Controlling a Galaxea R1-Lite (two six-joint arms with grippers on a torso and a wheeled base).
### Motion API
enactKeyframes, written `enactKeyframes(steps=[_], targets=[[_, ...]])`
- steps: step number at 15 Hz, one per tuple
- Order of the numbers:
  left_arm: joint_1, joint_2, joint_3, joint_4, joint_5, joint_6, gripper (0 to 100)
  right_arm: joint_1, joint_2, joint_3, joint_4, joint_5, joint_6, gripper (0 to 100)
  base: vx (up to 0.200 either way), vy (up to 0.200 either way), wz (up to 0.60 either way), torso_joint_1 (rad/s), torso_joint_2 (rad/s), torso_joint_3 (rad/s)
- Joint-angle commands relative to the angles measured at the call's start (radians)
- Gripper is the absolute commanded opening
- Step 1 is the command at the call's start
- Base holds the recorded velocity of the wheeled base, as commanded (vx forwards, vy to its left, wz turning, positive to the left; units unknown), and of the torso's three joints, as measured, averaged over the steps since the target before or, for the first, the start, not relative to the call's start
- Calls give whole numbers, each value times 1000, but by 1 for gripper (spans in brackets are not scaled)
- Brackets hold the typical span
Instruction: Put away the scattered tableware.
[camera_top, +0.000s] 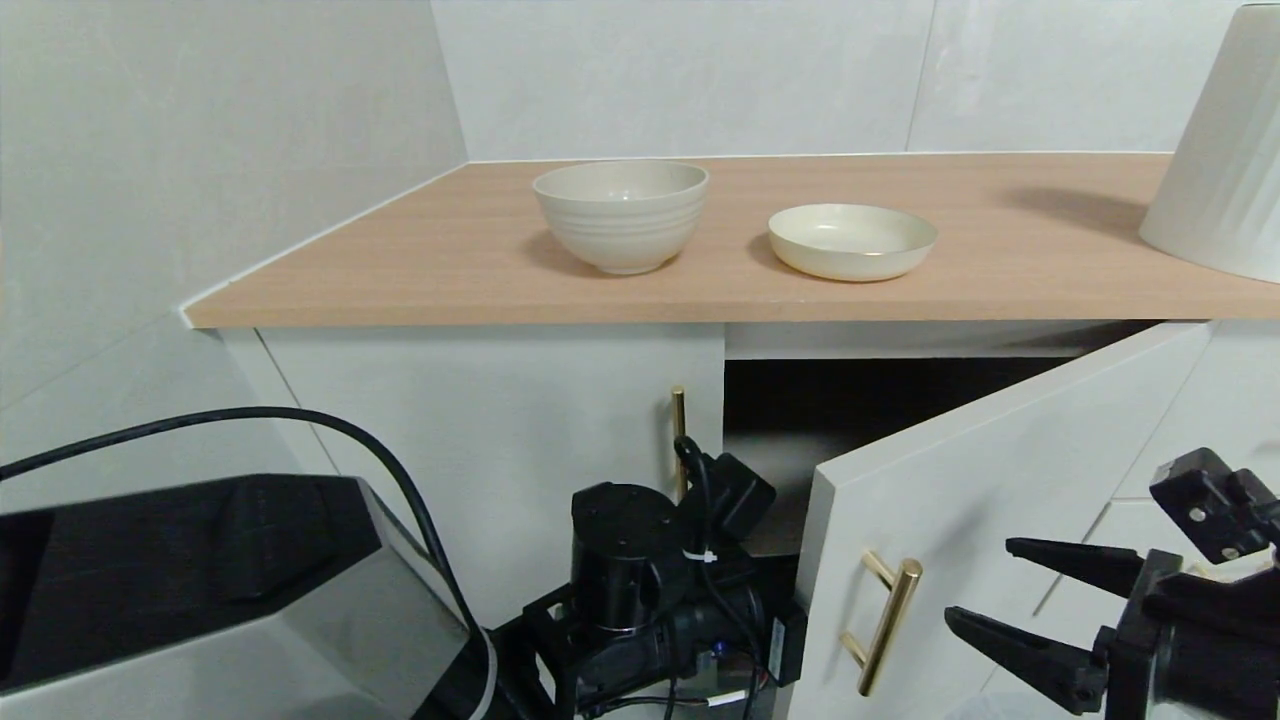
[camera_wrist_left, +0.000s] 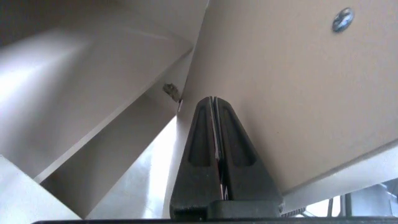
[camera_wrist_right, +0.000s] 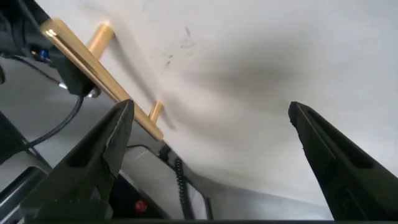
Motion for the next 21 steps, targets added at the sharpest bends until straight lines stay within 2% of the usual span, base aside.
enactKeyframes(steps=[1,3,5,10,13,14,16,19,21], targets=[[-4,-19,5,1,2,-9,0,11,-174,-29,108,-25,-6,100,0,0,0,0,0,0],[-15,-33,2,4,2,-35,0,11,-263,-124,326,-24,-6,100,0,0,0,0,0,0],[-22,-36,2,19,2,-39,0,11,-298,-167,400,-24,-5,100,0,0,0,0,0,0],[-34,-34,-27,52,2,-40,0,9,-334,-167,403,-30,-3,100,-160,0,0,4,5,1],[-34,-30,-75,116,2,-42,0,9,-344,-167,404,-31,-3,100,0,0,0,0,0,0],[-34,-24,-118,153,2,-65,0,8,-354,-167,404,-33,-3,100,0,0,0,0,0,0],[-34,-18,-162,196,2,-77,0,8,-358,-170,404,-33,-2,100,0,0,0,0,0,0],[-34,-19,-173,214,2,-77,0,8,-363,-176,404,-33,-2,100,0,0,0,0,0,0],[-34,-16,-175,217,2,-77,0,6,-364,-182,404,-34,-2,100,-200,0,0,10,0,0]])
